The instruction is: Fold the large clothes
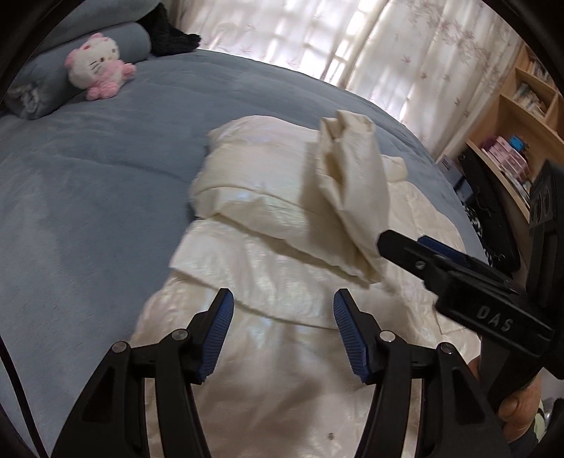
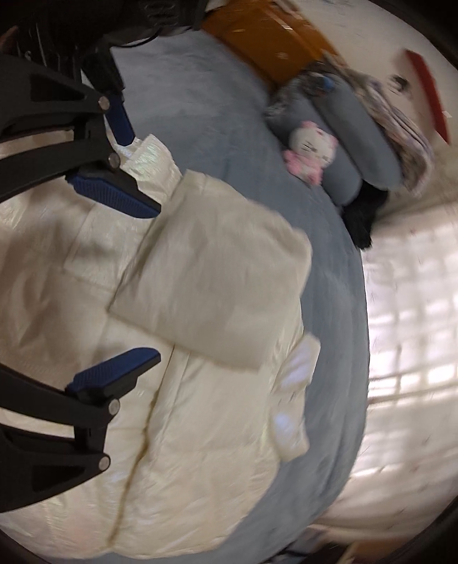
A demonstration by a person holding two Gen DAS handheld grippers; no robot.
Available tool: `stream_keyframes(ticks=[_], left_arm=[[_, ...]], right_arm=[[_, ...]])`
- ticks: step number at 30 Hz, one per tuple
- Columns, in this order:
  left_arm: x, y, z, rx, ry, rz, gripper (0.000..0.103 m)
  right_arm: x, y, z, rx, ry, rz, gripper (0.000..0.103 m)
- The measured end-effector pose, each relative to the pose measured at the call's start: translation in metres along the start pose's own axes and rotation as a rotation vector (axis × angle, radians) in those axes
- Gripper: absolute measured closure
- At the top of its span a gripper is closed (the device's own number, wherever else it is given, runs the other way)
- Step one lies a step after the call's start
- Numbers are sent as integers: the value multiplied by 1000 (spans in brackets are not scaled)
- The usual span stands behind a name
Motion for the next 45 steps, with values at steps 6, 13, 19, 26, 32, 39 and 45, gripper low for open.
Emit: stream_keyframes(ticks=[6, 13, 19, 26, 32, 39, 45], left_arm=[[3, -3, 19, -7, 48, 3, 45], [4, -6, 19, -10, 55, -4, 45], [2, 0, 10, -4, 40, -23, 45], [-27, 14, -12, 19, -26, -57, 45], [-76, 7, -21, -5, -79, -86, 45], [-110, -61, 2, -66, -68, -2, 45], [-135, -105, 46, -21, 68, 74, 45]], right_arm=[[-10, -26, 14, 143, 101, 17, 26], [-28, -35, 0, 144, 48, 19, 54], [-61, 0, -21, 87, 19, -45, 90], [-110, 62, -55, -40, -51, -172, 90], [-97, 72, -149, -58, -302, -209, 90], [14, 11, -245, -30, -599, -19, 95], [22, 31, -263, -131, -692, -59, 65]])
Point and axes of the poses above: each gripper's, at about its wrist camera, not at the fingertips, and y roughly against the way its jaws point, z to its left, x to its underside, the point moved 10 cm from there along -y, roughly the way its jaws point
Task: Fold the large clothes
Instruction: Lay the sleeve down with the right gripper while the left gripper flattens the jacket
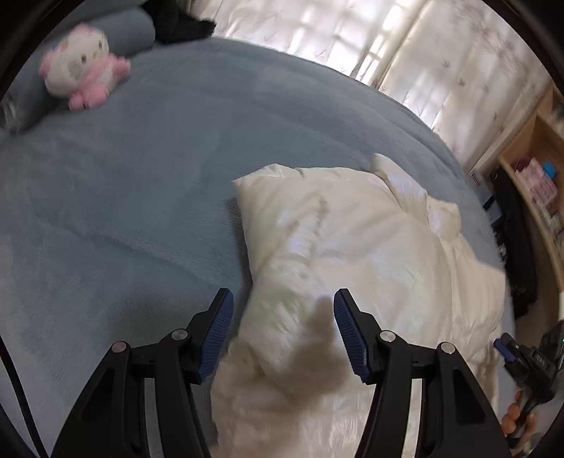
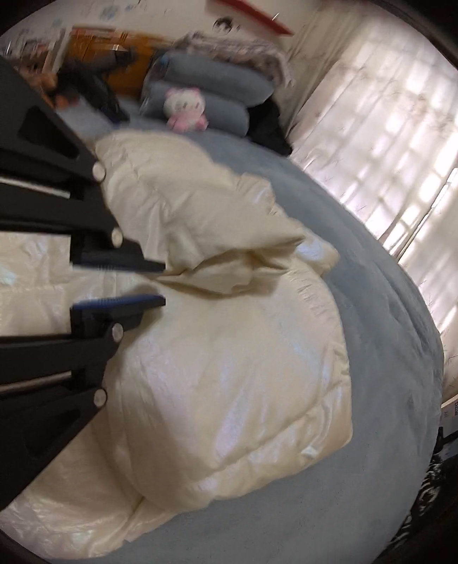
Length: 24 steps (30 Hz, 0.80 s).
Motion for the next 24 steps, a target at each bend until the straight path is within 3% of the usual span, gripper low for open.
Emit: stream_keyframes(ticks=[1, 3, 12, 13, 14, 15, 17, 19, 20, 22, 24], left_arm=[[-3, -5, 3, 26, 14, 16, 45], [-8, -17, 7, 85, 31, 53, 45], [-7, -53, -4, 154, -30, 126, 44], [-8, -55, -7, 146, -37, 130, 44], [-9, -58, -9, 132, -43, 135, 44], [-11, -59, -10, 120, -47, 135, 44], [-17, -53, -19, 72, -88, 97, 53], [-17, -50, -27, -18, -164, 70, 70], [-15, -52, -29, -57, -193, 71, 72], [-6, -67, -29, -174, -273, 85, 87], [3, -83, -24, -269, -311, 96, 87]], right_arm=[[-6, 3, 5, -6, 18, -18, 42], [-20, 5, 16, -29, 47, -48, 31], [-47, -69, 38, 24, 98, 44, 31], [-46, -73, 38, 27, 104, 50, 39], [-45, -76, 39, 33, 123, 57, 53], [-43, -78, 41, 38, 148, 74, 86], [-46, -60, 47, 50, 190, 23, 90], [-49, -36, 46, 70, 214, -56, 91], [-49, -30, 35, 107, 212, -80, 91], [-35, -51, 1, 220, 217, -16, 90], [-23, -70, -12, 209, 205, 30, 85]])
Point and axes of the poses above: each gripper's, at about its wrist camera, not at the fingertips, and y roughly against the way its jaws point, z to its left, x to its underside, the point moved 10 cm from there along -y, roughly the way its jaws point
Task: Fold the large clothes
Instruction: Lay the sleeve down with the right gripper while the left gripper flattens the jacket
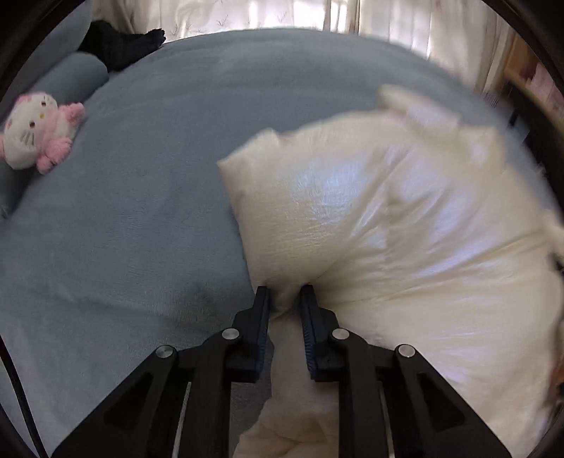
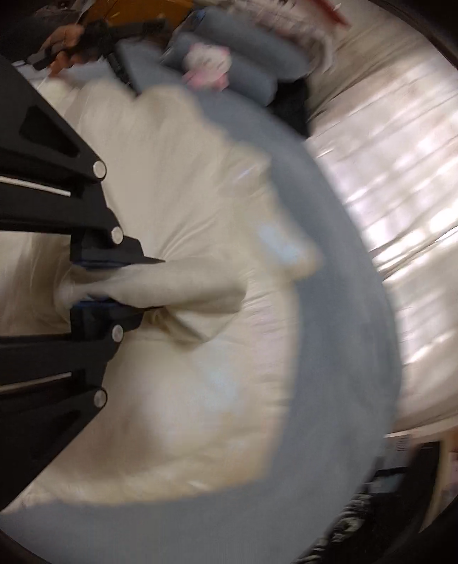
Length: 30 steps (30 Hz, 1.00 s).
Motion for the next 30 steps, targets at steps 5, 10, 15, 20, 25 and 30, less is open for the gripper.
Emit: stream_keyframes(ticks=[5, 10, 15, 20, 25, 30], left_arm=[[-5, 15, 4, -45, 20, -74, 87], [-5, 75, 6, 51, -17, -134, 69], [39, 113, -31, 303, -126, -67, 67], [88, 96, -65, 278, -263, -6, 67], [84, 72, -64, 191, -173, -41, 67], [57, 75, -28, 106, 13, -161, 68]], right_arm=[[-7, 12, 4, 19, -17, -10, 76], [-18, 60, 10, 45, 2, -116, 58], [-8, 95, 35, -53, 44, -181, 58], [1, 81, 72, -115, 89, -137, 58], [9, 56, 97, -121, 131, -98, 58], [-1, 43, 94, -57, 153, -126, 58]])
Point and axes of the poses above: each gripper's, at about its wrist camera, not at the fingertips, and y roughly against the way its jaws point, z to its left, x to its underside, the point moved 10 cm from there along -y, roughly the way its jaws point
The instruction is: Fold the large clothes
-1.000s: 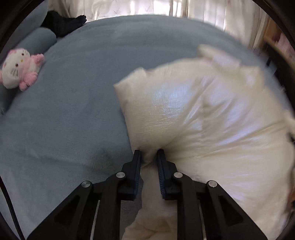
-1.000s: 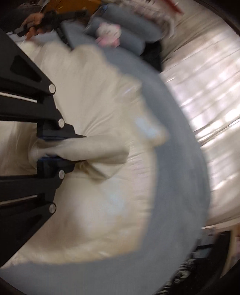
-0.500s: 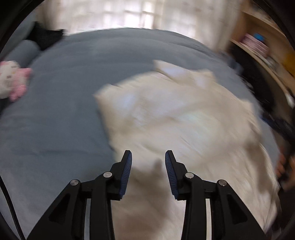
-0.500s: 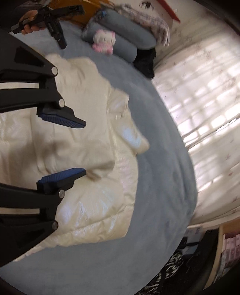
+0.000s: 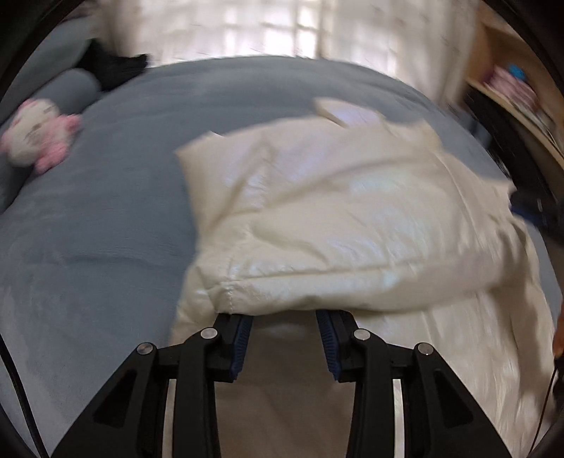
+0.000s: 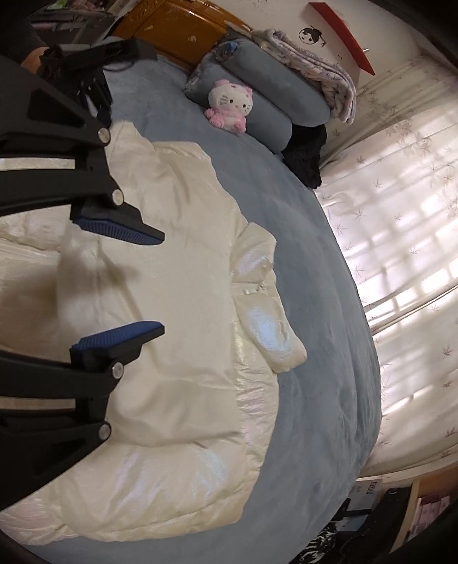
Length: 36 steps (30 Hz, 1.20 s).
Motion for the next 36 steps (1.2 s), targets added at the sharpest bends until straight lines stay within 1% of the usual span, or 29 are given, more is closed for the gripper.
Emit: stream_keyframes(ticks=[1, 2, 3, 4, 5, 6, 9, 11, 13, 14, 16, 17, 18, 20, 22, 24, 25, 27, 30, 32, 34, 35, 36], left_arm=[[2, 0, 10, -34, 16, -4, 68], [7, -3, 20, -77, 35, 6, 71], [15, -8, 29, -88, 52, 33, 81], [21, -13, 35, -72, 64, 64, 81], [27, -14, 37, -56, 71, 76, 81], [31, -12, 37, -48, 65, 74, 81], [34, -3, 34, -47, 19, 71, 81], [36, 1, 30, -30, -2, 96, 81], [41, 14, 19, 4, -48, 136, 80], [42, 26, 15, 27, -89, 151, 80], [40, 43, 3, 71, -153, 156, 80], [37, 57, -1, 107, -180, 150, 80], [32, 70, -4, 126, -197, 126, 80], [11, 86, -5, 127, -203, 59, 74], [-15, 90, -11, 127, -189, -19, 64], [-52, 73, -15, 115, -161, -76, 62], [-63, 62, -23, 118, -143, -88, 62], [-81, 35, -39, 122, -110, -93, 62], [-97, -1, -61, 106, -88, -94, 62], [-102, -24, -67, 69, -90, -91, 62], [-101, -44, -64, -7, -113, -92, 62], [-101, -54, -57, -58, -126, -88, 61], [-101, -60, -52, -89, -132, -90, 61]], right_arm=[[0, -3, -6, 37, 10, -2, 58], [2, -10, -19, 111, 32, 9, 58], [7, -17, -29, 151, 47, 33, 60], [16, -27, -38, 174, 58, 73, 61], [25, -36, -48, 200, 61, 108, 61], [32, -40, -56, 200, 52, 120, 61], [31, -35, -61, 175, 12, 102, 61], [29, -34, -62, 176, 6, 102, 61], [28, -30, -62, 179, 8, 111, 61], [27, -27, -62, 183, 13, 115, 61], [20, -9, -57, 181, 36, 102, 59], [17, -3, -54, 173, 41, 91, 59], [11, 8, -50, 156, 45, 66, 59], [4, 20, -43, 137, 47, 35, 59], [-5, 20, -28, 91, 30, 13, 59], [-12, 9, -10, 51, 19, 9, 59], [-14, 0, 0, 39, 21, 9, 59], [-17, -20, 21, 18, 30, 14, 59], [-18, -47, 44, 11, 66, 11, 59], [-18, -59, 48, 40, 104, -1, 59], [-15, -73, 39, 88, 138, -1, 59], [-14, -79, 29, 129, 153, 0, 59], [-14, -82, 17, 170, 167, -5, 59]])
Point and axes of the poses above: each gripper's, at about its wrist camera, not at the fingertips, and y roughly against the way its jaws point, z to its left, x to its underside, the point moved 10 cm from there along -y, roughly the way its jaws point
